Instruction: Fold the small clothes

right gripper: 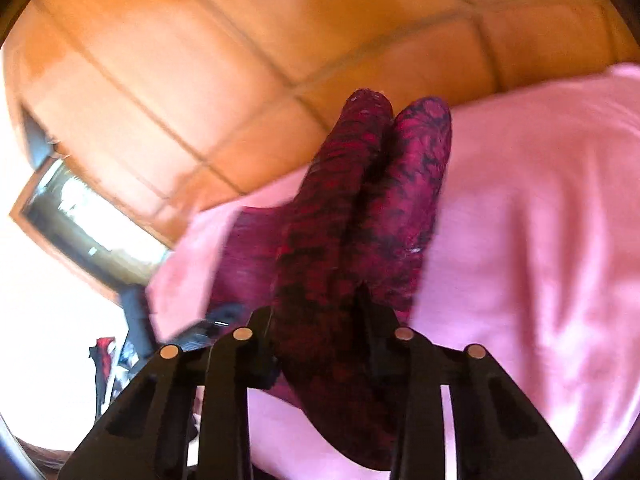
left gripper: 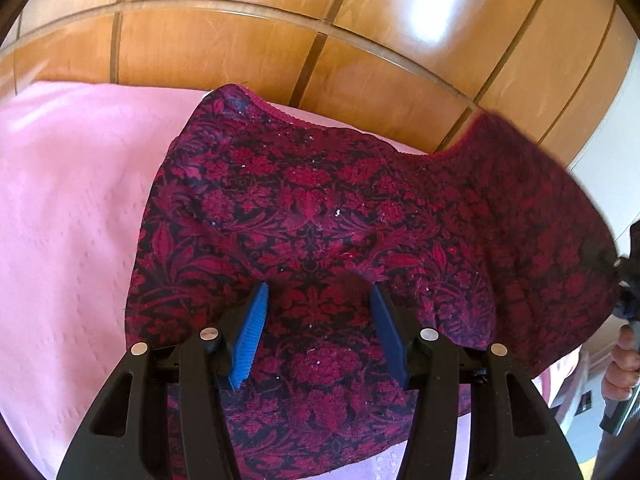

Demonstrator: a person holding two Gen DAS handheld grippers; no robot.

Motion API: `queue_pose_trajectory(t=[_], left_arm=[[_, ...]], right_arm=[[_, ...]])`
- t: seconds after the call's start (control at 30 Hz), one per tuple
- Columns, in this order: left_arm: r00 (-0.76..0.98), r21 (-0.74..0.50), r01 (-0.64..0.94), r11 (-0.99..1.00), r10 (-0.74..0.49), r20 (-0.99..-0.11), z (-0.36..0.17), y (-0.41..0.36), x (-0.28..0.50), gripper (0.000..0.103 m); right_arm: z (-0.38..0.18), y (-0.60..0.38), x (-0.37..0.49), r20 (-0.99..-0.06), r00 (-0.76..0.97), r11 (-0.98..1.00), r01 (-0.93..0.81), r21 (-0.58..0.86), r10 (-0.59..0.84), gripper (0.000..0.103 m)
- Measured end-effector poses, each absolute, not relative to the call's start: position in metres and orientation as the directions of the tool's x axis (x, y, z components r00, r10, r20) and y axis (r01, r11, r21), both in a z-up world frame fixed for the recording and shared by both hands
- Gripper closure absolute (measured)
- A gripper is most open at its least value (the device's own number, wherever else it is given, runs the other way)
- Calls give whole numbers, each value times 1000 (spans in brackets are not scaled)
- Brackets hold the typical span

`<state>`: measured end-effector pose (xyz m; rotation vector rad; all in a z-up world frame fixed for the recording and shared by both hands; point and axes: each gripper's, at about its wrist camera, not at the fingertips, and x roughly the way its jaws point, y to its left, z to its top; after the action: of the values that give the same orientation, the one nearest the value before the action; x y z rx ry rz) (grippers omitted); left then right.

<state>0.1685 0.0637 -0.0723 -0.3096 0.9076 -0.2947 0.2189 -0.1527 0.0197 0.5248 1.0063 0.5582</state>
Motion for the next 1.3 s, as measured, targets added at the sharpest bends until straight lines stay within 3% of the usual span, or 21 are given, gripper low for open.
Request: queue_pose_trajectory(t=[0.2,0.4,0.5,0.63,0.83,0.93,1.0,1.13,1.3], left_arm=[[587,-548,69,833,-478,-653,-68,100,168,58],[643,-774,32,632,-606,-468,-59,165,152,58],[641,-846,54,531,-668,-378,-56,186,152,43],[565,-832,88,548,-715,-412,-56,178,165,32],[480,-790,123,601,-733,-482,-61,138,195,32],[467,-745,140,652,-708,-531,-57,121,209,59],[474,-707,162,689,-682,-557,-50,111,213,67],[499,-627,175,759,-618,-608,-38,98,213,72],[514,-583,197,788,-590,-623,-25,100,209,75]], right_arm=[[46,-50,231,-585,360,686,-346,640,727,78],[39,29,235,-627,309,692,-439,573,715,79],[22,63,216,-681,283,708,-504,494,676,79],[3,92,187,-718,289,709,-587,390,634,79],[-5,100,164,-722,394,724,-656,211,568,79],[-5,101,157,-717,424,727,-666,167,554,75],[-2,93,154,-707,441,728,-668,153,553,67],[14,66,152,-673,348,669,-681,297,653,36],[34,-24,161,-557,337,639,-548,539,759,32]])
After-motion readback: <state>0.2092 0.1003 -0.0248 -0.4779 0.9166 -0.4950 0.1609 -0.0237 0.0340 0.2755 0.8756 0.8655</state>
